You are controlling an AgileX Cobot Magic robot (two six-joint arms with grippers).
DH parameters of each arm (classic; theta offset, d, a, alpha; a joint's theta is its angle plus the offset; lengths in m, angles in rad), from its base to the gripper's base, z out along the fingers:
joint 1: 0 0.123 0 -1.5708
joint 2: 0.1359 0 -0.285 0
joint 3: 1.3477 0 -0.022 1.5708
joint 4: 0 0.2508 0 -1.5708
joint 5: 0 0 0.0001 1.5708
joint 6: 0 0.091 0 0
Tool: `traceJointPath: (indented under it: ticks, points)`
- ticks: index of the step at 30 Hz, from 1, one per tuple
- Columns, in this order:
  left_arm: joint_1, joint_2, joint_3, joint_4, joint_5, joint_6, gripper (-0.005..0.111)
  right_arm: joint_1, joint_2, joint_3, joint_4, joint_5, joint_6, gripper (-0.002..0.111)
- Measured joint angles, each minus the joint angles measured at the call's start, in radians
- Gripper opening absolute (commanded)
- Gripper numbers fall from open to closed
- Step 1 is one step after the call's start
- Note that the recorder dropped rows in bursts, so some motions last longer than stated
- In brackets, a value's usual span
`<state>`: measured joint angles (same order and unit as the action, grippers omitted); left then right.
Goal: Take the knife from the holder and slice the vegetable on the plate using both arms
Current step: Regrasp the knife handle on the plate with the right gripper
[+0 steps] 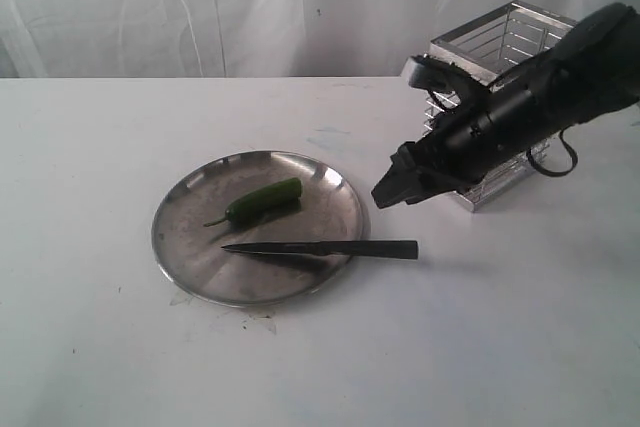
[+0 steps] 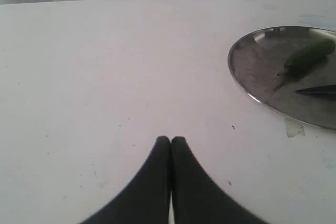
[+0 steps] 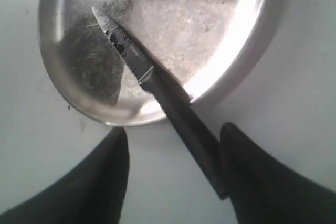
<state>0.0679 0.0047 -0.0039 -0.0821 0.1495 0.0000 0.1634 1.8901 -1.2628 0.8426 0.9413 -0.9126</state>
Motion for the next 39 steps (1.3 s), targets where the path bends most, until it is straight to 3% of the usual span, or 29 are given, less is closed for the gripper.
traceJointPath:
  ticks: [12,39]
  points:
    - [0.0,0.0,0.0,0.0,0.0,0.0,0.0,0.005,0.163,-0.099,-0.082,0.077,0.009,0.05]
    - [0.0,0.0,0.0,0.0,0.0,0.0,0.0,0.005,0.268,-0.111,-0.087,0.189,-0.02,0.05]
